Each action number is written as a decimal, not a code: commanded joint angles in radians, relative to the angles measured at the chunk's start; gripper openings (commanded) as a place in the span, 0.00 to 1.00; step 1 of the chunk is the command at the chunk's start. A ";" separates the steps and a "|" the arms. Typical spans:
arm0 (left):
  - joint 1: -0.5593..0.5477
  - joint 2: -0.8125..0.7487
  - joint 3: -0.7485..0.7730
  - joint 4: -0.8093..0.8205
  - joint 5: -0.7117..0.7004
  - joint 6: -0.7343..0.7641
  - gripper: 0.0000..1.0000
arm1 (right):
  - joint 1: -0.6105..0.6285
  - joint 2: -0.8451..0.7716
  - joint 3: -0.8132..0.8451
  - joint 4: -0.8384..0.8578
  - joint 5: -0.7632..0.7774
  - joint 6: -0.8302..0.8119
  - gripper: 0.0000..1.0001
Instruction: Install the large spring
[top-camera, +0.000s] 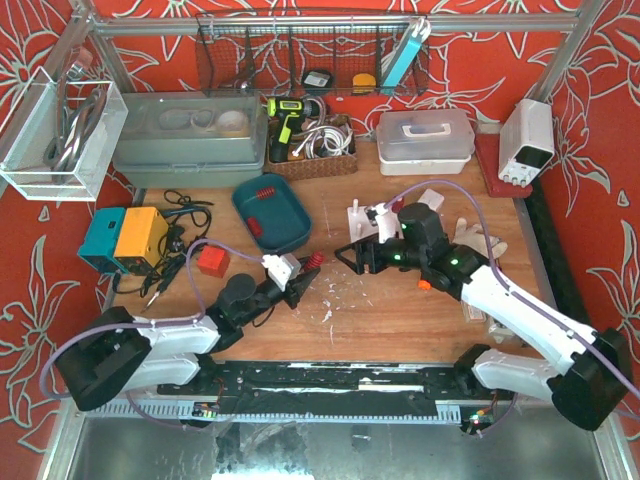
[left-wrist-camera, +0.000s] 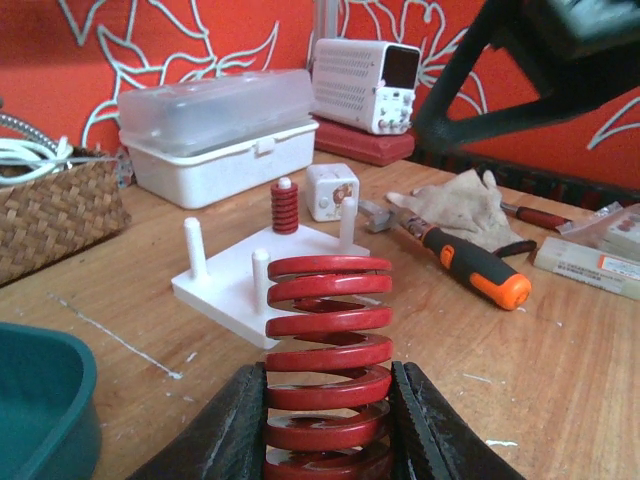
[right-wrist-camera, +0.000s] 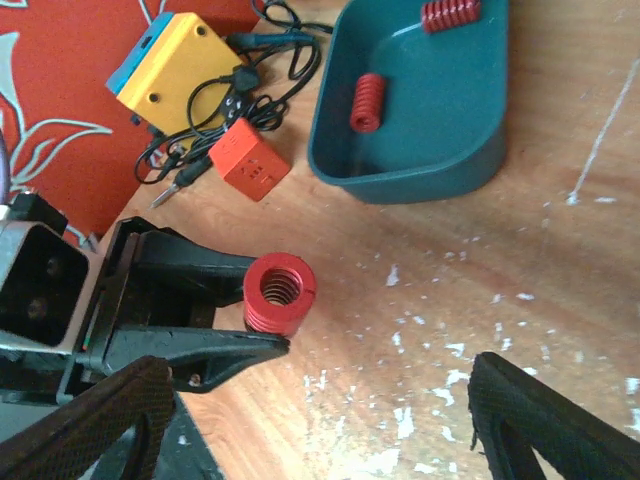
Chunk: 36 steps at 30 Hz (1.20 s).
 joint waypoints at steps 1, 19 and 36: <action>-0.020 0.010 -0.009 0.181 -0.001 0.032 0.00 | 0.052 0.072 0.056 0.033 -0.042 0.032 0.81; -0.067 -0.031 -0.026 0.195 -0.001 0.090 0.00 | 0.172 0.300 0.197 0.018 -0.035 0.003 0.47; -0.072 -0.024 -0.009 0.131 -0.107 0.065 1.00 | 0.154 0.125 0.102 -0.021 0.541 -0.084 0.00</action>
